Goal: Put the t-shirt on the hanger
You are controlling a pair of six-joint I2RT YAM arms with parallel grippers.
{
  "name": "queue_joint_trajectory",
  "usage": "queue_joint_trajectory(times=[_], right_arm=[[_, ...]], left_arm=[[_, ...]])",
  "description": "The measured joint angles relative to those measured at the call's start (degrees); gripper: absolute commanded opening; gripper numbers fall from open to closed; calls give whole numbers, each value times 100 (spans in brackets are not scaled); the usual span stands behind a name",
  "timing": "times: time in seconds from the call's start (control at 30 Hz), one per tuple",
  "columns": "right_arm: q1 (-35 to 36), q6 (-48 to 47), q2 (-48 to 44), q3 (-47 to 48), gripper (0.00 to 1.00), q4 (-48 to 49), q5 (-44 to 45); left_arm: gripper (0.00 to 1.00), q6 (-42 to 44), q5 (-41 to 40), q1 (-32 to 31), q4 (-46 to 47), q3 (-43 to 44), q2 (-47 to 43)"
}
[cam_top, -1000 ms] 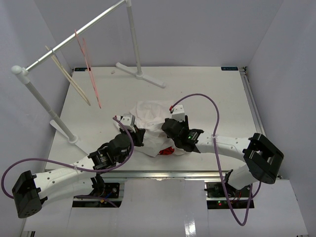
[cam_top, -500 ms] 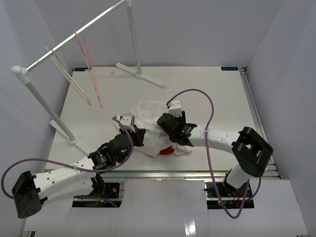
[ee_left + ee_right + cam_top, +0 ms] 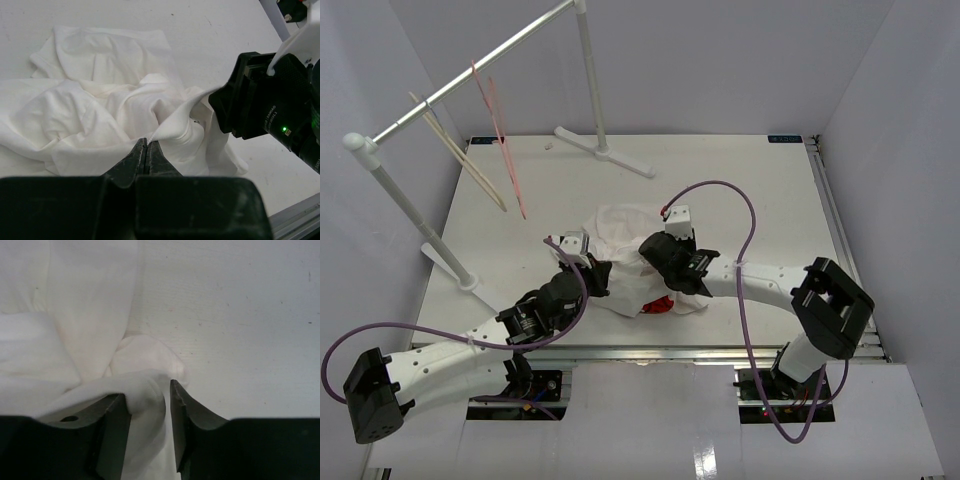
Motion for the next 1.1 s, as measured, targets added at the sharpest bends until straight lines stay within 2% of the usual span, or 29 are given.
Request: queue_joint_trajectory(times=[0.1,0.27,0.37,0.5,0.63,0.67,0.73,0.9,1.0,1.1], right_arm=[[0,27,-236,-98,32,-279,10],[0,-28,-824,-119,9,-527,-50],[0,-104,-1116,-120,8,-628,-266],[0,-245,-1437,-121,8,-709,-653],[0,-476,-1703,-112,8,-728,-1139],[0,-540,-1758,-108,8,-729,-1246],[0,-664,-1817,-44,8,-795,-1409],[0,-870,-1885,85,8,-861,-1719],[0,-956,-1996,-50,8,-698,-1898],[0,-1008,-2051,-232,8,-594,-2024]], left_arm=[[0,-55,-39,0,-53,0,-87],[0,-103,-75,0,-90,0,-153],[0,-113,-42,0,-106,4,-140],[11,-131,50,2,-187,112,39],[57,-86,171,2,-310,262,242],[66,-64,207,2,-332,299,285],[71,21,271,2,-412,381,321],[73,199,407,2,-822,1055,362],[71,165,301,2,-1361,1957,527],[70,144,111,2,-1920,3209,959]])
